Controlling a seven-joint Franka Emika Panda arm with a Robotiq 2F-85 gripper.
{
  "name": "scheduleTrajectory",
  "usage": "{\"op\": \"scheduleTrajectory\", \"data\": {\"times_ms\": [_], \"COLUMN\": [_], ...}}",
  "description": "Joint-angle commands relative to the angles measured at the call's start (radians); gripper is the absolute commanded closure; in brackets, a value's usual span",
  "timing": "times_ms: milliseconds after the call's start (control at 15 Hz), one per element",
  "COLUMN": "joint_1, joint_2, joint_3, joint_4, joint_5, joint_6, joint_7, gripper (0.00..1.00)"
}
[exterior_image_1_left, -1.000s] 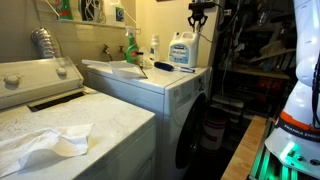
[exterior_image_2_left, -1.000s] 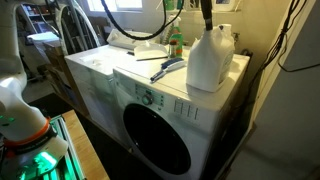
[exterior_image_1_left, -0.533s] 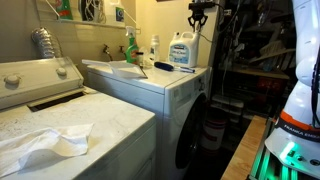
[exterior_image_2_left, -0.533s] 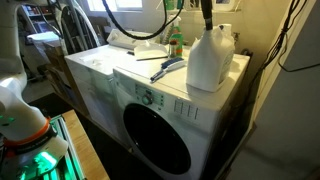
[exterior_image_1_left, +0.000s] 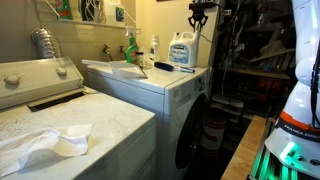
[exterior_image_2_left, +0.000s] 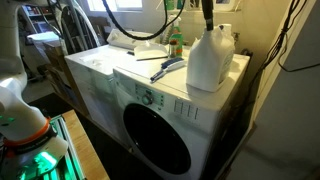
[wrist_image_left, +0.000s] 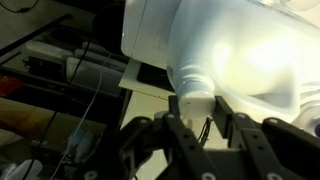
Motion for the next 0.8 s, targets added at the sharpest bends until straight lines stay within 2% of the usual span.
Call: {"op": "scheduleTrajectory", "data": {"times_ms": [0,133,267,400,667,733], "joint_1": [-0.020,-0.016,-0.013,-0.012,-0.013,-0.013], "joint_2": [0.020,0.015,0.011,0.008,0.009,0.006], "joint_3": [-0.001,0.000,0.002,0.004,0.001,0.002], "joint_4": [0.008,-0.006,-0.014,-0.018,-0.024,-0.026], "joint_5": [0.025,0.018,0.015,0.016,0.010,0.012], "joint_6": [-0.024,-0.010,-0.006,-0.005,-0.001,-0.001], "joint_7": [-0.013,-0.017,-0.021,-0.028,-0.034,-0.037], "gripper": [0.87,0.87,0.36,0.33,0.03,0.00]}}
